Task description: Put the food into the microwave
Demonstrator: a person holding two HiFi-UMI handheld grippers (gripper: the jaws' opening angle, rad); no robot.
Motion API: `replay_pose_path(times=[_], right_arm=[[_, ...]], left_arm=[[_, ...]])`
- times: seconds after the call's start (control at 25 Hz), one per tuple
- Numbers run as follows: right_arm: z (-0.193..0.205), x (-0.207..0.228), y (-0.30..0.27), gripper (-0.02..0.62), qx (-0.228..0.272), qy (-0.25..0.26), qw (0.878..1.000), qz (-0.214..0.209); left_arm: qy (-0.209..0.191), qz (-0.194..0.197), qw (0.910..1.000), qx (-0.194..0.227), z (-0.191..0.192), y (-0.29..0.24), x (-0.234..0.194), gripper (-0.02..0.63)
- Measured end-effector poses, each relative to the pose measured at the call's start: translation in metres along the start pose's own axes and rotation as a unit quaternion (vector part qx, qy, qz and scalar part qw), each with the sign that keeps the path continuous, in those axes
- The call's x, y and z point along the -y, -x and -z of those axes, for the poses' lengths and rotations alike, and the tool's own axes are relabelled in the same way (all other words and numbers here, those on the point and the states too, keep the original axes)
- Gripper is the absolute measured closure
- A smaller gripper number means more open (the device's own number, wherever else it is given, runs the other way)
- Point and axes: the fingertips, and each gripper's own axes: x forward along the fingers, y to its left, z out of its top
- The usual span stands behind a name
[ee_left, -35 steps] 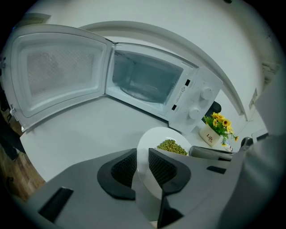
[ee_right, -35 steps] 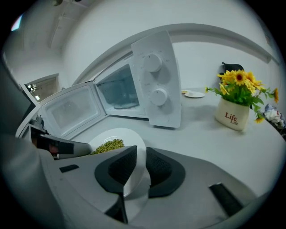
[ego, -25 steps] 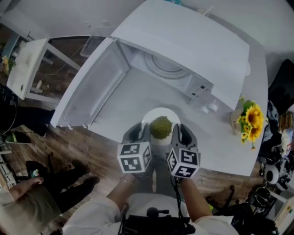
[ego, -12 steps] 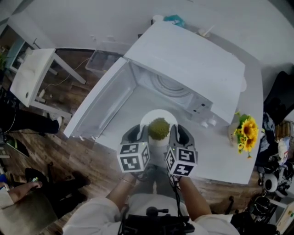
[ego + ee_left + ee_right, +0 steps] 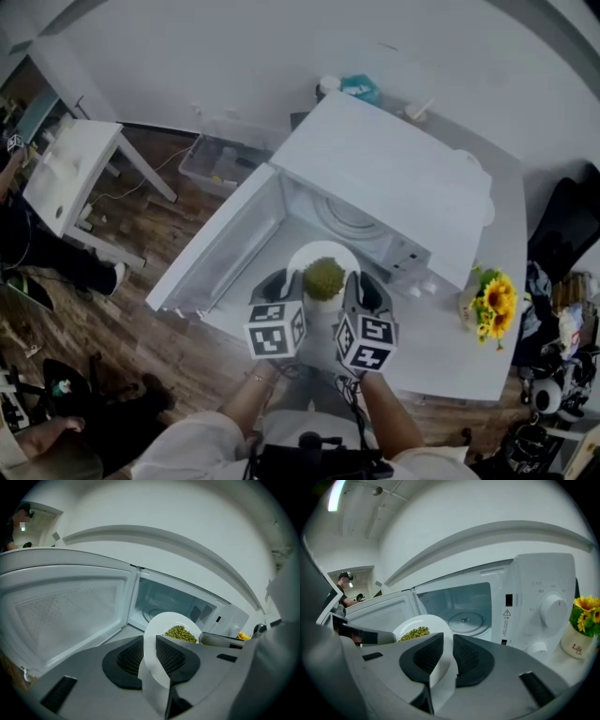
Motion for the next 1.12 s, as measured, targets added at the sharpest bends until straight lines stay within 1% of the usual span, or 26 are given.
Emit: replay_pose_path(times=[0.28, 0.64, 0.84, 1.12], right_arm=[[-0.012, 0.001, -0.020, 0.532, 0.012, -0.010, 1.000, 0.010], [-0.020, 0.014, -0.053, 0.532, 0.029, -0.022, 0.999, 0.036], [-0.021, 0.020, -0.069, 0.532, 0.035, -0.026, 0.998, 0.046], [-0.020, 0.028, -0.082, 0.532, 0.042, -0.032, 0.997, 0.060]], left_arm=[[-0.003, 0.010, 0.9999, 0.003, -0.016, -0.019, -0.005, 0.512], [-0.024, 0.022, 0.9994, 0.012, -0.041, -0.058, -0.005, 0.512], [-0.039, 0.026, 0.9988, 0.012, -0.048, -0.076, -0.006, 0.512], [-0.046, 0.038, 0.9980, 0.019, -0.053, -0.095, -0.005, 0.512]])
